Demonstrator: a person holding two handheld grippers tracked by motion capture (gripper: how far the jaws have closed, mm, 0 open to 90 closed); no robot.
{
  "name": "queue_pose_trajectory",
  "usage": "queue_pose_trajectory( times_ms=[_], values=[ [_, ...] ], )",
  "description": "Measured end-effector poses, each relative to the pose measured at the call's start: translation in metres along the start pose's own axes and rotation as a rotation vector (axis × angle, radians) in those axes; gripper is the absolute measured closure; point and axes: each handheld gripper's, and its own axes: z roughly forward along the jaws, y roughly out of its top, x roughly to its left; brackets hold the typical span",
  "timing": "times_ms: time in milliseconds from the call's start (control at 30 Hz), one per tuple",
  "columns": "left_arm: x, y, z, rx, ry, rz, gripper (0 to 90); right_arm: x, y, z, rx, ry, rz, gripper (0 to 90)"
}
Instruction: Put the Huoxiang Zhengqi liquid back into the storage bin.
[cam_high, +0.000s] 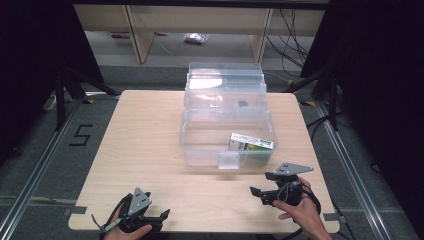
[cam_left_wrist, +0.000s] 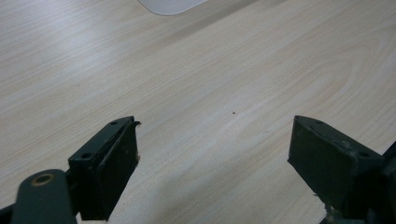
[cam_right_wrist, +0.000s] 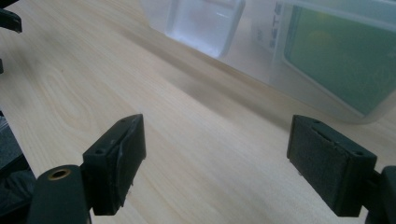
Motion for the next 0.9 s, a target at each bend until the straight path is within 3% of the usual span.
queue_pose_trajectory(
  times_ms=[33, 67, 100, 133, 167, 233, 267, 300, 367, 400, 467, 533, 567, 600, 733, 800, 867, 900],
  values=[
    [-0.002, 0.0, 0.002, -0.027, -0.004, -0.04, 15.2, -0.001, -0.003, 0.001, -0.008, 0.013, 0.005, 20.4],
    [-0.002, 0.0, 0.002, -0.03, -0.006, -0.036, 15.2, 0.001, -0.005, 0.0, -0.001, 0.02, 0.033, 20.4],
    [-0.003, 0.0, 0.002, -0.035, -0.001, -0.046, 15.2, -0.002, -0.007, 0.001, -0.018, 0.011, 0.004, 20.3],
    [-0.002, 0.0, 0.002, -0.034, -0.004, -0.039, 15.2, 0.0, -0.009, 0.0, 0.003, 0.013, 0.042, 20.2],
    [-0.002, 0.0, 0.002, -0.032, -0.011, -0.04, 15.1, -0.002, -0.011, 0.001, -0.01, 0.005, 0.011, 20.2],
    [-0.002, 0.0, 0.002, -0.034, -0.004, -0.038, 15.2, 0.0, -0.016, 0.001, -0.006, 0.005, 0.054, 20.0],
    [-0.002, 0.0, 0.002, -0.036, -0.007, -0.041, 15.2, -0.001, -0.018, 0.002, -0.007, 0.018, 0.044, 20.0],
    [0.0, 0.0, 0.0, -0.006, -0.012, -0.005, 15.2, -0.002, -0.02, 0.002, -0.01, 0.017, 0.049, 19.9],
    [-0.001, 0.0, 0.0, -0.008, -0.013, -0.01, 15.1, -0.002, -0.024, 0.003, -0.018, 0.019, 0.055, 19.7],
    [0.0, 0.0, -0.001, 0.003, -0.005, 0.005, 15.2, 0.0, -0.026, 0.002, -0.008, 0.018, 0.083, 19.7],
    [0.001, 0.0, -0.001, 0.004, -0.014, 0.009, 15.2, -0.002, -0.029, 0.003, 0.006, 0.011, 0.046, 19.5],
    [0.0, 0.0, -0.001, 0.002, -0.011, 0.009, 15.1, 0.001, -0.032, 0.004, 0.013, 0.025, 0.08, 19.4],
    [0.0, 0.0, -0.001, 0.003, -0.012, 0.009, 15.2, 0.0, -0.033, 0.003, 0.008, 0.007, 0.062, 19.2],
    [-0.002, 0.0, 0.0, -0.017, -0.015, -0.017, 15.2, -0.001, -0.033, 0.003, 0.006, 0.015, 0.048, 18.9],
    [-0.002, 0.0, 0.0, -0.01, -0.021, -0.019, 15.2, 0.002, -0.037, 0.003, 0.0, 0.018, 0.08, 18.0],
    [-0.002, 0.0, 0.0, -0.016, -0.012, -0.022, 15.1, 0.0, -0.039, 0.003, 0.007, 0.007, 0.047, 18.0],
    [-0.002, 0.0, 0.0, -0.013, -0.013, -0.022, 15.2, 0.001, -0.041, 0.004, 0.011, 0.003, 0.05, 18.0],
    [-0.002, 0.0, 0.0, -0.009, -0.016, -0.022, 15.2, 0.004, -0.041, 0.004, 0.024, 0.025, 0.082, 18.0]
  ],
)
